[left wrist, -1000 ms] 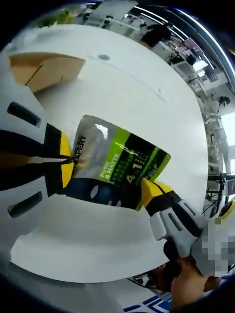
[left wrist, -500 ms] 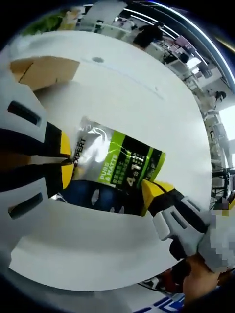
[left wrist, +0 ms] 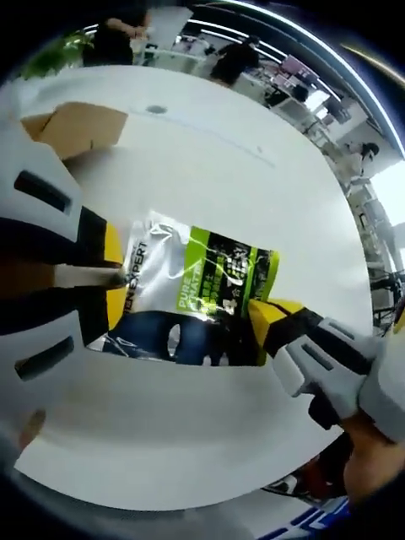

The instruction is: Operate the shoe box by opening the lid, removing the specified soft item, and placing it in the target area until the item is outside and the box remains undamaged.

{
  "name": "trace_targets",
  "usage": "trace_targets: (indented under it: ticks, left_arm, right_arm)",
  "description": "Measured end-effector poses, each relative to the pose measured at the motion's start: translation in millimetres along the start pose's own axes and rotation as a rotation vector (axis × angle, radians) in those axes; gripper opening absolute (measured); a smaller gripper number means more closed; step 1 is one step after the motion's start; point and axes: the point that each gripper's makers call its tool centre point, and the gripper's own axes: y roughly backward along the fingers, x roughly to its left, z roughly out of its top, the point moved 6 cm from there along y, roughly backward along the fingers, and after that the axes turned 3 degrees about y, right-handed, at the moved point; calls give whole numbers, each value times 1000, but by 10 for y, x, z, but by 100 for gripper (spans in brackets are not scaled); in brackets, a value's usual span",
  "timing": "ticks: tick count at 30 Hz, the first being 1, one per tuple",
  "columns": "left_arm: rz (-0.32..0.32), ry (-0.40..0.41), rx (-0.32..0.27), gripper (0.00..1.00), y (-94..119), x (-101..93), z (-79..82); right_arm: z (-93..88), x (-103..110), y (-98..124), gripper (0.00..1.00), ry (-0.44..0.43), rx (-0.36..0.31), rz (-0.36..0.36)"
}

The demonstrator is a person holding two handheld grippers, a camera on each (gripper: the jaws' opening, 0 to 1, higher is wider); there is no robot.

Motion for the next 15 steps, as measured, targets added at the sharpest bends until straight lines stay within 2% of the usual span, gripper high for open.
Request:
trace_targets:
  ticks: [7, 15]
  left_arm:
    - [9, 4, -15, 6, 102, 23, 17]
    - [-12, 78, -88, 10, 212, 23, 113]
  right_arm:
    - [-2, -12, -1, 0, -54, 9, -7]
    - [13, -1, -14, 0, -74, 12, -23]
